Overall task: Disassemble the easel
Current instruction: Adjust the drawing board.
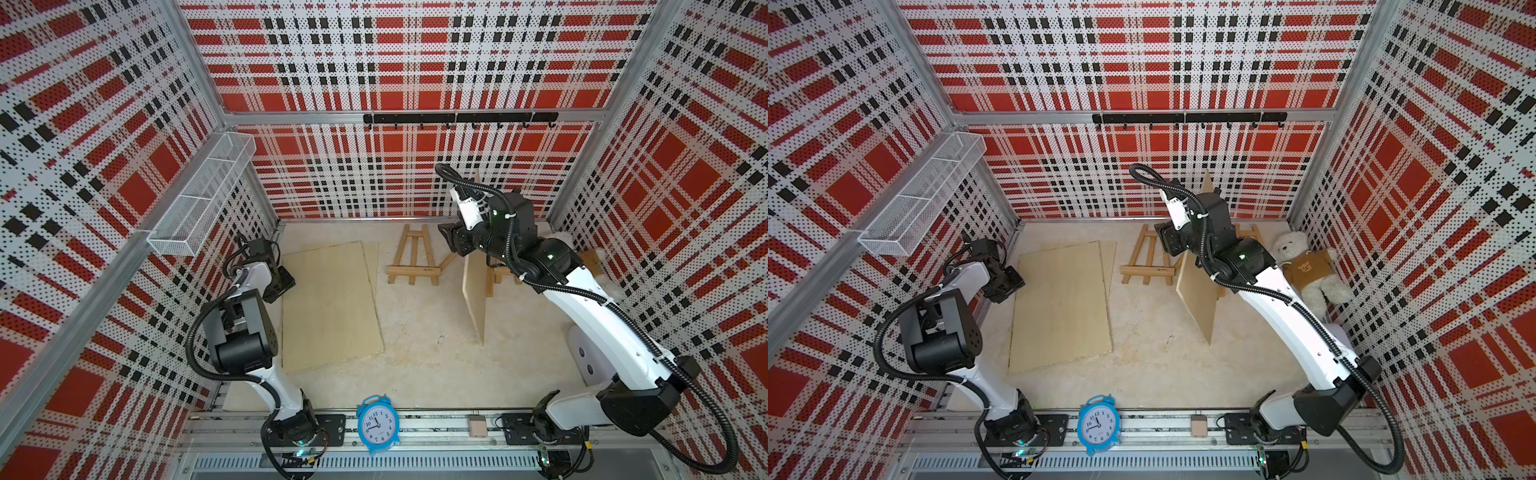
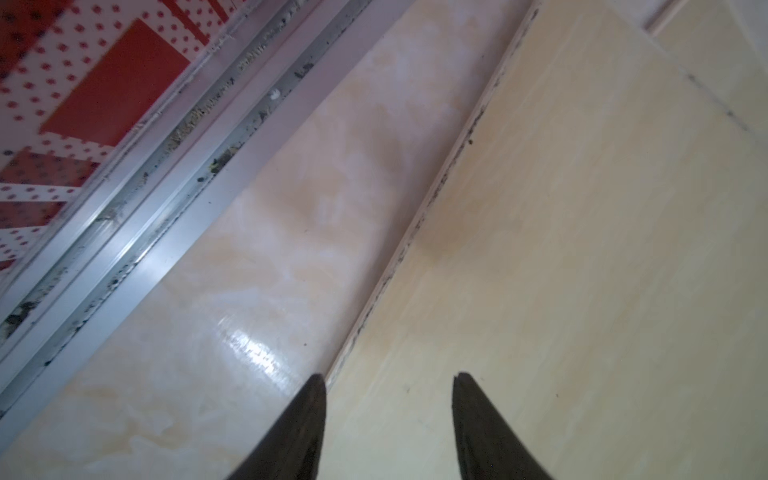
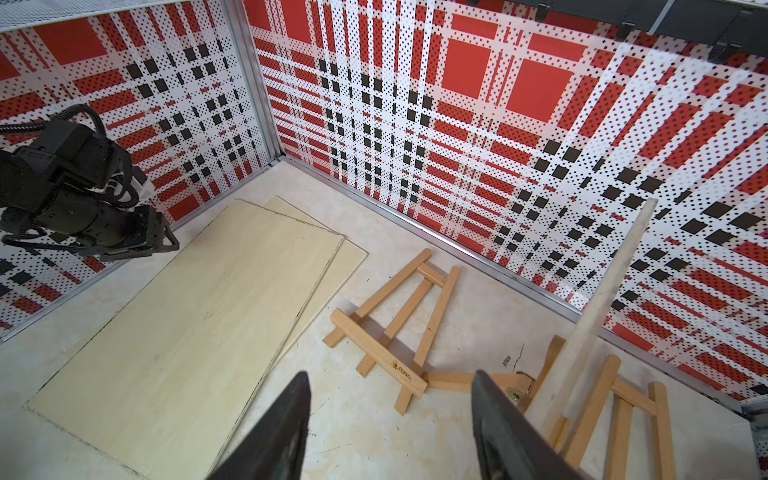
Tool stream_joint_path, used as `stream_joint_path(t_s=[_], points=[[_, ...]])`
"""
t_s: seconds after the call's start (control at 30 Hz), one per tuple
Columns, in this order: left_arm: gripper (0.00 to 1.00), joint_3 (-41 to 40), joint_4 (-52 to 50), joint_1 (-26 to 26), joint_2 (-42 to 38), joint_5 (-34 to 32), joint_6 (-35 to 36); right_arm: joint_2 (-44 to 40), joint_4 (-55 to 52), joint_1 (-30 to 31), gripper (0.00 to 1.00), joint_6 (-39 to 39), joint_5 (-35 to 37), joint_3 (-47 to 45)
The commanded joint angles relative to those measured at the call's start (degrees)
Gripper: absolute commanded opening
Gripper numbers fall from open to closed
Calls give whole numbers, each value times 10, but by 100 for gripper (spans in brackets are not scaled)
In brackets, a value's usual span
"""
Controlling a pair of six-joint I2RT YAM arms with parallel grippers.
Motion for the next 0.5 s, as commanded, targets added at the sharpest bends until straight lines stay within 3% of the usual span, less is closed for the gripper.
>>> stream_joint_path(t_s=[0.0, 0.47], points=[[52, 22, 30, 6, 33, 27, -15, 1, 20, -3, 63, 4, 10, 11], [52, 79, 49, 16, 102, 46, -29, 27, 3, -3, 63, 21, 28, 36]])
